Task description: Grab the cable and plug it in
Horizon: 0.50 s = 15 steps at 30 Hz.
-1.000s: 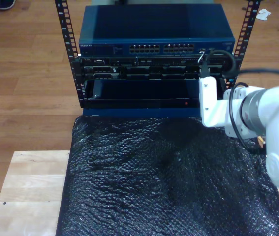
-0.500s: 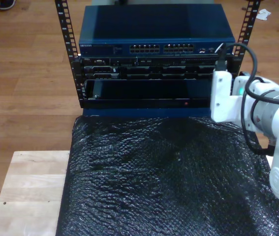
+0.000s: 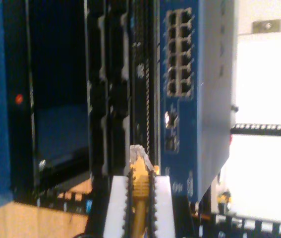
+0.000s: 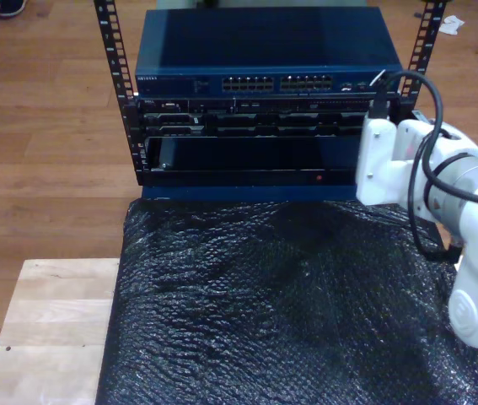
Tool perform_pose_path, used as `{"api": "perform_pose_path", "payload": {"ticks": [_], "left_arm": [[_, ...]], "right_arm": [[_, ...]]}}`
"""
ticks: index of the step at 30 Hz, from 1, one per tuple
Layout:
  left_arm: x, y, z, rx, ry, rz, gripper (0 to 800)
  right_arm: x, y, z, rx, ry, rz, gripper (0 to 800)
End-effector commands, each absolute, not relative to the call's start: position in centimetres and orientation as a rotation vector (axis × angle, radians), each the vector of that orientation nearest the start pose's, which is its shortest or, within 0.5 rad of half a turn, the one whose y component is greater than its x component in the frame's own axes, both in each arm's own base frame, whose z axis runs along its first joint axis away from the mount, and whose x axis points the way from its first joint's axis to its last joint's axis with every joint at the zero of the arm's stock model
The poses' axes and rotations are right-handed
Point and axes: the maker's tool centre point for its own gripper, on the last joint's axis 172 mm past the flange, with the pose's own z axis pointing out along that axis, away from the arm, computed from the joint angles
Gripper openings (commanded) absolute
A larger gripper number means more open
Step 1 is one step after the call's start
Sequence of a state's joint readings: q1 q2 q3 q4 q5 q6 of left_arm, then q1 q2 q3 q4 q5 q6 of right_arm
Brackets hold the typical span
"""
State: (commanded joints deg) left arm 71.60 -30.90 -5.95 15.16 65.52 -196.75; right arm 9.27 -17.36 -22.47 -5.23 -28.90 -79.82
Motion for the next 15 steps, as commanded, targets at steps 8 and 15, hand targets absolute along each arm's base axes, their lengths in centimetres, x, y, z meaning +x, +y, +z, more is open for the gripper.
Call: {"api": "perform_pose_path", "payload": {"ticks": [8, 15], "left_arm": [[-1.9, 12.2, 4.3, 1.645, -2.016, 0.059, 800], [-1.8, 12.2, 4.3, 1.647, -2.016, 0.060, 800]], "right_arm": [[51.8, 11.7, 31.5, 1.435, 1.622, 1.213, 1], [53.3, 11.8, 33.0, 1.417, 1.596, 1.235, 1]]}}
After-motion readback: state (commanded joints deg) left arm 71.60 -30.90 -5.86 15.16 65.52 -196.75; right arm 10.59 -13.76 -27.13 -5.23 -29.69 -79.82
